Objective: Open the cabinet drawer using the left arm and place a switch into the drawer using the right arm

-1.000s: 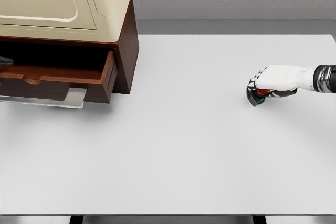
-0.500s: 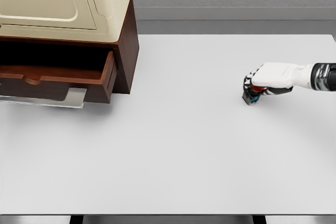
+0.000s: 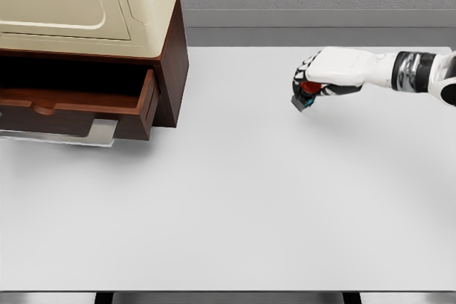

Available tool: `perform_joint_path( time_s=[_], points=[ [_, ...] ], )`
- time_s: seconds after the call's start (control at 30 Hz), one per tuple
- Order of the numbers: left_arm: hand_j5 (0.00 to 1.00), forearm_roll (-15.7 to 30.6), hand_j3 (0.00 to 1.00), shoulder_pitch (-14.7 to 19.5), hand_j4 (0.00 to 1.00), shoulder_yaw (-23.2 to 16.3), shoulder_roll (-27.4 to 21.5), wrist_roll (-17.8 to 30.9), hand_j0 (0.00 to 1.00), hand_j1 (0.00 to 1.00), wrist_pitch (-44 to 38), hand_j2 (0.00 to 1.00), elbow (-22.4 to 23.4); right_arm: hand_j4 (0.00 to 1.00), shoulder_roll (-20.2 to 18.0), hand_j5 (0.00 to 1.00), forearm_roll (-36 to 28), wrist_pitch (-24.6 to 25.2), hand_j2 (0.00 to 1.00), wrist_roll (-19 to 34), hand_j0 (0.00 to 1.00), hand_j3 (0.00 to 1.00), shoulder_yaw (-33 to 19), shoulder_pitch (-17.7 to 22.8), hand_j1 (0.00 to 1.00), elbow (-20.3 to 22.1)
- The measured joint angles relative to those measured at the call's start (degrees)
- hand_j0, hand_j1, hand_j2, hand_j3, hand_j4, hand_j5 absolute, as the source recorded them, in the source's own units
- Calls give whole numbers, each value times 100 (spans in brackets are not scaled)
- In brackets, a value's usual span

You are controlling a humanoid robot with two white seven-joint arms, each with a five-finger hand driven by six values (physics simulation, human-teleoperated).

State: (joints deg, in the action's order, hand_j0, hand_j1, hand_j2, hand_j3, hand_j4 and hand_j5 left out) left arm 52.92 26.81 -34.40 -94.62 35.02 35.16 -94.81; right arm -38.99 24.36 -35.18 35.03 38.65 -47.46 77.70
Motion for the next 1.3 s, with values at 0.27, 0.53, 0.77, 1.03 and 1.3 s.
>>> perform_joint_path(
  time_s=[0.27,0.53,0.77,1.03,1.3],
  points=[
    [100,2,100,4,100,9,-6,0,100,100,1,100,-3,47,364,47,-4,-1,47,3,47,47,228,-369,47,223],
    [100,6,100,-1,100,20,-3,0,100,100,0,100,-3,46,774,46,3,-3,46,4,46,46,755,-800,46,387],
    [100,3,100,-4,100,28,-3,0,100,100,1,100,-3,38,1085,38,-2,-5,38,7,38,38,1144,-1186,38,527],
    [100,2,100,1,100,23,-2,0,100,100,0,100,-3,39,1593,39,-80,-1,39,5,39,39,1653,-1802,39,582],
    [100,2,100,0,100,22,-2,0,100,100,0,100,-3,39,1871,39,-284,3,39,2,39,39,1775,-2197,39,547]
  ],
)
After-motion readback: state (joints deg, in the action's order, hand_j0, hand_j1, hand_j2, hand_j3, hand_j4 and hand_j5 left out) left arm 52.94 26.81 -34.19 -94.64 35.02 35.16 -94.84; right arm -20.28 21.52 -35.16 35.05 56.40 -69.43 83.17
